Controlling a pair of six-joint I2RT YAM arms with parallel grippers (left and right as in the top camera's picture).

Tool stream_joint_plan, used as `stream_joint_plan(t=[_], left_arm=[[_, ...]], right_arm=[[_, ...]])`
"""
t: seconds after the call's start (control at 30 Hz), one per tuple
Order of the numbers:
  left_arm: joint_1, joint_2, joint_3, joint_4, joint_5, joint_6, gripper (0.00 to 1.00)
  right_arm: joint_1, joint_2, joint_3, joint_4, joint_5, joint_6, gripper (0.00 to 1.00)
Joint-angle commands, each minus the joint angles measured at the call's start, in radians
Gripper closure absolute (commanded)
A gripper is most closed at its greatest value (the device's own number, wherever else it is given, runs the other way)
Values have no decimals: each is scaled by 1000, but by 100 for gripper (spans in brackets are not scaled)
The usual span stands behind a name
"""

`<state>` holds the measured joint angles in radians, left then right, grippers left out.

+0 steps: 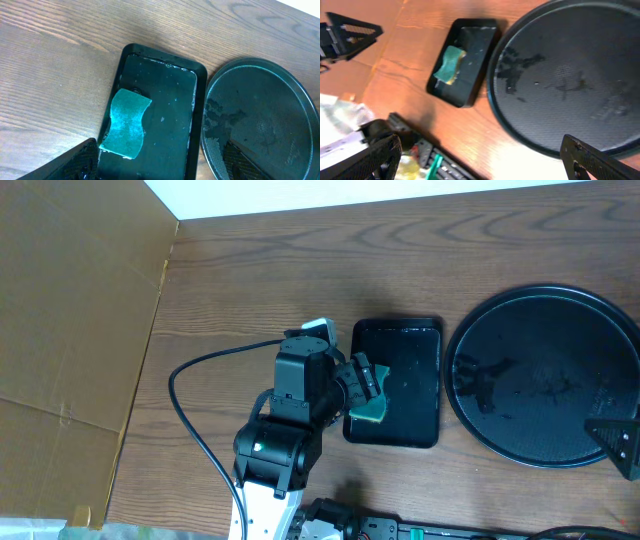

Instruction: Clean dirty plates on tray and stack at the side

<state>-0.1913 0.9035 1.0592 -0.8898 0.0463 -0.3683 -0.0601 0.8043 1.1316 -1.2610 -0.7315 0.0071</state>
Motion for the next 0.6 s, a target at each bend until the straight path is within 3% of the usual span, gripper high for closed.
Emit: stream_joint_plan(t=[0.0,0.23,0.57], left_arm=[[3,4,22,0,-5,2,20],[3,4,22,0,-5,2,20],[3,4,22,0,-5,2,20]], right_arm=[[23,-20,-2,61,74,-69,1],[70,-163,-173,460,80,-271,1],[71,-529,-537,711,290,-277,1]])
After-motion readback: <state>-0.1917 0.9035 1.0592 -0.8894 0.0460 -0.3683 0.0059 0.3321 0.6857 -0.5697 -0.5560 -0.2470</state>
